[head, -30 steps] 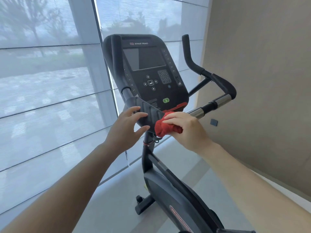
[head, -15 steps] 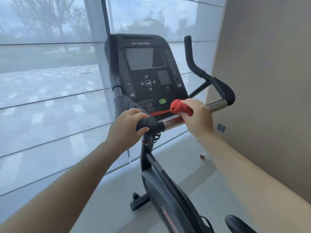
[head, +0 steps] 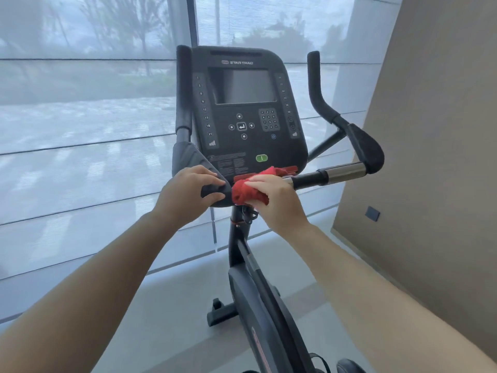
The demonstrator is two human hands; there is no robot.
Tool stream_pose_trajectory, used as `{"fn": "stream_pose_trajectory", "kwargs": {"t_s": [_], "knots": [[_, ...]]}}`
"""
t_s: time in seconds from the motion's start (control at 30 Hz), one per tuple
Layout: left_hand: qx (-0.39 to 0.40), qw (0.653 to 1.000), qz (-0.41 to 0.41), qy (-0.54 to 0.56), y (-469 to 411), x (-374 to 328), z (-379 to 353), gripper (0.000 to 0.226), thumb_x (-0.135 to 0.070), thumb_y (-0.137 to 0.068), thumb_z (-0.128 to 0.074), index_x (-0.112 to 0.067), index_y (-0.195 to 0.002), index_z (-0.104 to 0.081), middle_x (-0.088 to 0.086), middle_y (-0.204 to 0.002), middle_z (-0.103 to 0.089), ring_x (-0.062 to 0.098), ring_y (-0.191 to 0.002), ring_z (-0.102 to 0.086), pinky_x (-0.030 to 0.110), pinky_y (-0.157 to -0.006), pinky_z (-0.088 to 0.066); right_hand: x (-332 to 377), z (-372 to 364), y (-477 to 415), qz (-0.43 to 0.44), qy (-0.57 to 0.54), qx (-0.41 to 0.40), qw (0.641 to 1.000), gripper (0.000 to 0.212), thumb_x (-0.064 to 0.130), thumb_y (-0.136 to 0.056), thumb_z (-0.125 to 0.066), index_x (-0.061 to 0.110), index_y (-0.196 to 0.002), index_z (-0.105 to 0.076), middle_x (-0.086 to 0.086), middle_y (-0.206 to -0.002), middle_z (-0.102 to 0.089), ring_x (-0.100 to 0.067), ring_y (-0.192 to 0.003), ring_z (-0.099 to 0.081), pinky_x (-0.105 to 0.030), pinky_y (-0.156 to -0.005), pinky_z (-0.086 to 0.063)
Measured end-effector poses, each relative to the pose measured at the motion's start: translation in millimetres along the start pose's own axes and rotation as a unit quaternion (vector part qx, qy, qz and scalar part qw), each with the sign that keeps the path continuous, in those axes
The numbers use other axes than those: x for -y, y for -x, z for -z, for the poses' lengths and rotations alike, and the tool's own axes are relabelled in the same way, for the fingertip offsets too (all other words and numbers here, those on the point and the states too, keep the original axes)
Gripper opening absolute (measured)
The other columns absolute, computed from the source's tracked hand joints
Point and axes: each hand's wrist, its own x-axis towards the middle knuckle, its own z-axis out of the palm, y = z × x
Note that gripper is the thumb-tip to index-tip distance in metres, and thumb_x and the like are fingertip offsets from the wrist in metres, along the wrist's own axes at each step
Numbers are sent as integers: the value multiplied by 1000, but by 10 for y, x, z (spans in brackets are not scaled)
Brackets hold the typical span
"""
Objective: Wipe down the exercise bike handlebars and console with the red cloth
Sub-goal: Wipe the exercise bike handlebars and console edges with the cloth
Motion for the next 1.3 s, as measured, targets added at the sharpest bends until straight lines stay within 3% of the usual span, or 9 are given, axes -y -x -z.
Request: {"fn": "stream_pose_trajectory", "kwargs": {"t_s": [0.13,0.33,0.4,0.5,0.6,0.77,0.9,1.07,1.3], "knots": [[8,1000,-1,-8,-7,-12,16,27,-31,-79,-70,-28,-106,-70,-7,-110,-63,17,-105,-54,34,-82,-47,-35,-8,1,26,-20,21,999,22,10,-76,-71,11,-98,-71,-6,-103,-70,-22,-100,-62,-33,-95,-47],[26,999,0,-20,-20,-3,30,27,-34,-81,-68,-30,-108,-67,-7,-109,-61,18,-105,-52,37,-82,-48,-69,245,-174,-54,5,28,998,22,35,-82,-67,38,-64,-54,17,-67,-54,-10,-72,-49,-26,-65,-39],[27,999,-2,-18,-19,0,34,27,-34,-81,-68,-30,-108,-67,-7,-109,-61,18,-104,-52,37,-81,-48,57,202,-172,-23,-24,73,997,7,28,-80,-71,34,-80,-67,12,-82,-65,-12,-82,-56,-24,-73,-44],[23,1000,-11,-13,-16,1,25,28,-34,-81,-68,-29,-108,-67,-5,-109,-61,19,-104,-52,34,-80,-47,107,172,-105,-15,-40,120,992,33,20,-78,-73,15,-111,-67,-1,-116,-63,-13,-107,-56,-22,-97,-40],[27,999,-9,-14,-16,-12,37,28,-34,-82,-66,-28,-110,-67,-5,-109,-61,19,-105,-50,31,-80,-44,103,210,-86,-68,-47,142,986,40,31,-80,-70,22,-118,-63,3,-133,-52,-12,-121,-47,-28,-104,-36],[35,999,-18,-25,-13,-22,76,29,-36,-84,-64,-28,-111,-66,-5,-109,-60,18,-104,-49,30,-76,-44,193,235,-135,-95,-37,129,986,29,28,-83,-67,19,-111,-67,3,-129,-55,-10,-117,-49,-25,-103,-37],[36,999,-18,-25,-20,-20,95,28,-37,-84,-64,-29,-111,-65,-6,-109,-59,17,-106,-48,30,-72,-43,223,236,-137,-101,-7,169,980,47,25,-79,-72,21,-122,-54,13,-117,-52,-4,-103,-45,-17,-90,-34],[35,998,-22,-42,-43,-8,102,27,-41,-83,-63,-33,-109,-65,-10,-110,-58,15,-106,-48,27,-67,-38,226,65,-95,-37,77,177,981,57,20,-81,-70,10,-132,-47,-4,-136,-48,-20,-127,-39,-24,-107,-25],[39,998,-25,-43,-24,23,69,30,-42,-86,-59,-39,-116,-61,-19,-126,-54,10,-121,-42,27,-78,-42,-14,115,-110,-46,58,127,989,57,16,-70,-78,14,-124,-58,-1,-128,-57,-17,-122,-47,-31,-110,-30]]}}
